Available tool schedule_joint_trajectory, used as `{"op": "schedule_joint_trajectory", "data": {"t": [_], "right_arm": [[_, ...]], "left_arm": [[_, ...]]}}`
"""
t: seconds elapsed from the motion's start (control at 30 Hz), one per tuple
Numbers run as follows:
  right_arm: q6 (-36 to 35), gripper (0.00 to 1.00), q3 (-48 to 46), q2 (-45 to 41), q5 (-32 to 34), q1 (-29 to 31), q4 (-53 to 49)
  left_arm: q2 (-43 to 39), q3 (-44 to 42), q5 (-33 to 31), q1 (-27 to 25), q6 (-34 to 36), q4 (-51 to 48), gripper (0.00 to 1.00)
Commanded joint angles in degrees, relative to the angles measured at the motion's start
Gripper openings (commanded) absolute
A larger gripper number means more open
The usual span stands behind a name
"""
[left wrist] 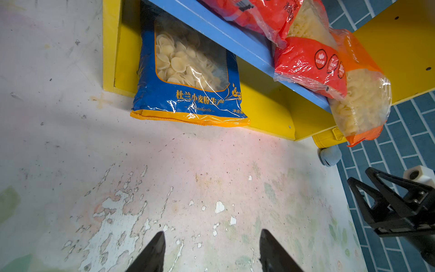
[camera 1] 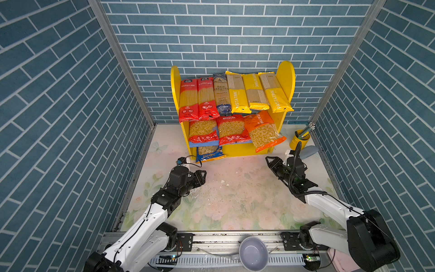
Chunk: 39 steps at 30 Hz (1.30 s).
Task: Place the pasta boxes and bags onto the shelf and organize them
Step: 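Open the right gripper and draw it back from the shelf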
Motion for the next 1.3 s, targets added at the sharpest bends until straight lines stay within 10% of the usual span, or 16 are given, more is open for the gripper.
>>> {"op": "schedule_joint_trajectory", "data": {"t": [0.0, 0.93, 1.07, 1.27], "right_arm": [[-3.6, 0.48, 5.5, 1.2, -2.7, -0.8, 0.5], [6.4, 0.07, 20.8, 26.5, 1.3, 2.9, 21.5], [8.0, 0.11, 17.0, 26.4, 1.3, 2.9, 24.2], [3.6, 0.43, 15.7, 20.1, -4.0, 2.6, 15.1]], "left_arm": [[-0.5, -0.7, -0.1, -0.5, 0.0, 0.9, 0.64], [0.4, -1.1, -0.8, -1.3, -0.5, 1.4, 0.64], [-1.6, 0.2, -2.2, -1.2, 1.3, -1.9, 0.64], [-2.7, 5.1, -6.5, -1.2, 7.0, -8.7, 0.68]]}}
